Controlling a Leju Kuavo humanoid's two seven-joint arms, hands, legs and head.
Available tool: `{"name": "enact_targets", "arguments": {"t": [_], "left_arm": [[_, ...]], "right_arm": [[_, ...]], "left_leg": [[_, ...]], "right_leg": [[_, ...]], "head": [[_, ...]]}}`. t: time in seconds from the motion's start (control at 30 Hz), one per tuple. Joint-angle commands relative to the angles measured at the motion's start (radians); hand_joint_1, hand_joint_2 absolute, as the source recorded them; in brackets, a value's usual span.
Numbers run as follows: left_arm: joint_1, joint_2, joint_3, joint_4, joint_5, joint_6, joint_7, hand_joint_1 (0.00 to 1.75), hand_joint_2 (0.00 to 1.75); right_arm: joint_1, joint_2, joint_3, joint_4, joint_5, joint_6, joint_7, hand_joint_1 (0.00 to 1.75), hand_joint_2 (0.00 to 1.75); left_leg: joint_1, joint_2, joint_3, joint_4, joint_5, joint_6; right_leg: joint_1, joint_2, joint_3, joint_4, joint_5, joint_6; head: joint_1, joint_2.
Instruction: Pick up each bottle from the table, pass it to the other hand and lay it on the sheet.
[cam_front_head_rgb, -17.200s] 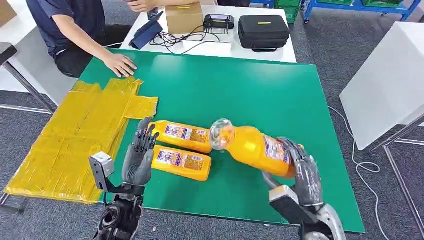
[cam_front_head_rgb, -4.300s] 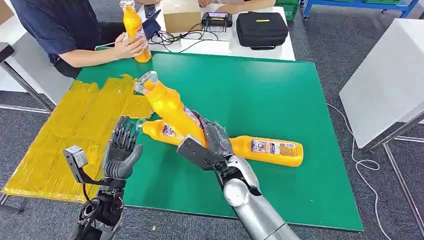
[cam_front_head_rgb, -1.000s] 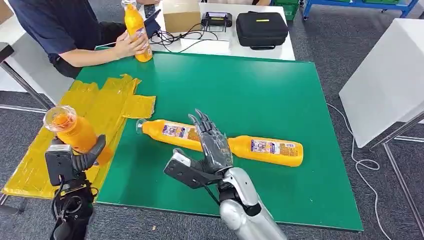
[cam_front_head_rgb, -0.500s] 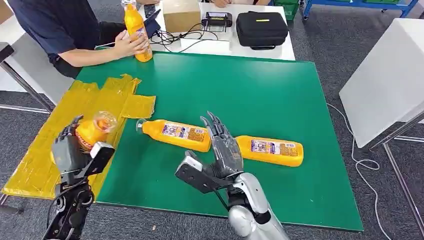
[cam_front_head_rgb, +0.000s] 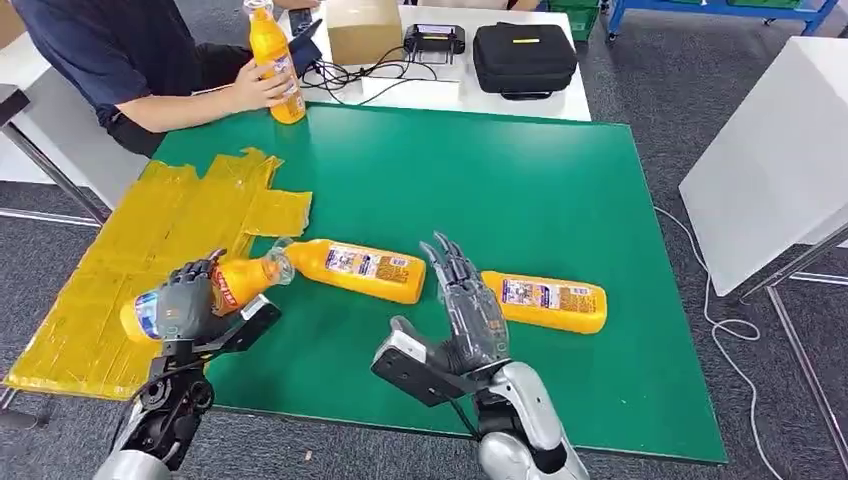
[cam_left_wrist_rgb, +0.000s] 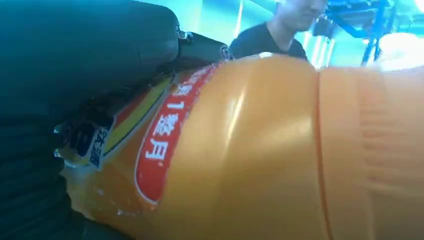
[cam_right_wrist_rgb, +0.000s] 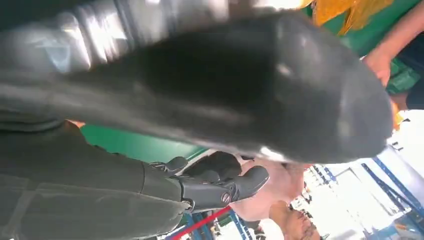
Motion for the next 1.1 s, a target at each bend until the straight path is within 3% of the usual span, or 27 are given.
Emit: {"name": "enact_targets", "arguments": {"t": [0.03,0.2,0.63,1.1], "left_arm": [[-0.083,-0.016,-0.093,0.229,0.030,0.012,0.025,0.00,1.75],[-0.105,-0.001,-0.104,0.278,0.016,0.006,0.103,0.00,1.75],[-0.069,0.016,-0.059,0.239,0.159,0.004,0.019,0.00,1.75],[-0.069,0.016,-0.059,0.239,0.159,0.004,0.019,0.00,1.75]], "right_arm": [[0.034,-0.064,-0.020,-0.030,0.011,0.009,-0.006,0.00,0.00],[0.042,-0.058,-0.055,-0.015,0.010,0.036,-0.026,0.00,0.00],[0.043,-0.052,-0.072,0.054,-0.008,0.026,-0.077,0.00,0.00],[0.043,-0.052,-0.072,0.054,-0.008,0.026,-0.077,0.00,0.00]], "left_leg": [[0.001,-0.002,0.009,-0.002,-0.003,-0.002],[0.001,-0.003,0.004,-0.001,-0.001,-0.001],[0.001,0.000,0.005,-0.002,-0.001,-0.001],[0.001,0.000,0.005,-0.001,-0.001,-0.001]], "right_leg": [[0.001,0.000,0.011,-0.004,-0.003,-0.002],[0.001,-0.002,0.005,-0.002,-0.001,-0.001],[0.001,0.002,0.005,-0.002,0.000,-0.001],[0.001,0.003,0.005,-0.002,0.000,-0.001]], "head": [[-0.001,0.000],[0.000,0.000],[0.000,0.000],[0.000,0.000]]}}
